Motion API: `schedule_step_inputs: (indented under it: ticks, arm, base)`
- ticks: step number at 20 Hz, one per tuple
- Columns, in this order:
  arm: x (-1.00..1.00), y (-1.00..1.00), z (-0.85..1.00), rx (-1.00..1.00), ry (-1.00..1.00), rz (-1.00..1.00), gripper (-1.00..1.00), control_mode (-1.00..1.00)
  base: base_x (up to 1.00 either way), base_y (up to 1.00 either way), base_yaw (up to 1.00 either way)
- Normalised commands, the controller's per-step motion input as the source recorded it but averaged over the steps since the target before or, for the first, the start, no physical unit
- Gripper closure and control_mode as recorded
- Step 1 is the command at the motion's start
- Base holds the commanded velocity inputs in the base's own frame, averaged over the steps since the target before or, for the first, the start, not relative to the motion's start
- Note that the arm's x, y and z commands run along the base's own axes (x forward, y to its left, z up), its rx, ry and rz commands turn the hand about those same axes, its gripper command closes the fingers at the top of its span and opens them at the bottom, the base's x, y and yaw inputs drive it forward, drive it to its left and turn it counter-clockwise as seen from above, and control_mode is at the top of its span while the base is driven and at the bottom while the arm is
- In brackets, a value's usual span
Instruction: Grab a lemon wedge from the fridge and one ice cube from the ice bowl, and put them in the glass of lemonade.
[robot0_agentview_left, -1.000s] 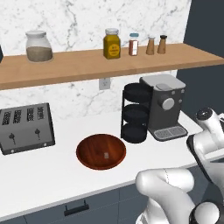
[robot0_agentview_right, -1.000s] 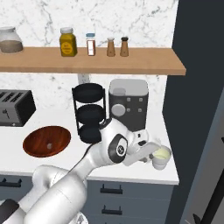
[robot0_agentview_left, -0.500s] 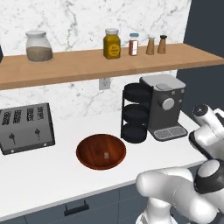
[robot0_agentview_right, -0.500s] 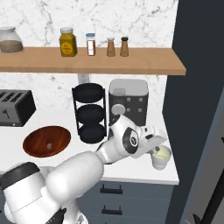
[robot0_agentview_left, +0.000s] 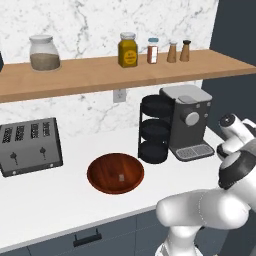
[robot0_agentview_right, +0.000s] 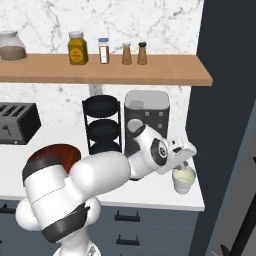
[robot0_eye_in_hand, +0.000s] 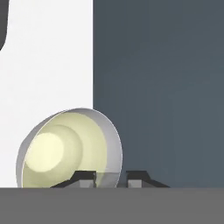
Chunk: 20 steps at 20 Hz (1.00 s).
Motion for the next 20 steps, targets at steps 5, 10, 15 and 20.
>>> schedule_step_inputs:
  ticks: [5,10,15,20]
  arm:
    - [0.1,-0.05,-0.28,0.0,-0.05,0.0,1.0,-1.0]
    - [0.0,-0.14,-0.34,0.0,-0.05,0.0,1.0,-1.0]
    - [0.0,-0.01,-0.1,0.0,-0.02,0.0,-1.0,-1.0]
    - [0.0,0.0,0.05,0.0,0.0,-0.02,-1.0,-1.0]
  base:
    - [0.0,0.0,0.0]
    - [0.0,0.0,0.0]
    - [0.0,0.0,0.0]
    - [0.0,0.0,0.0]
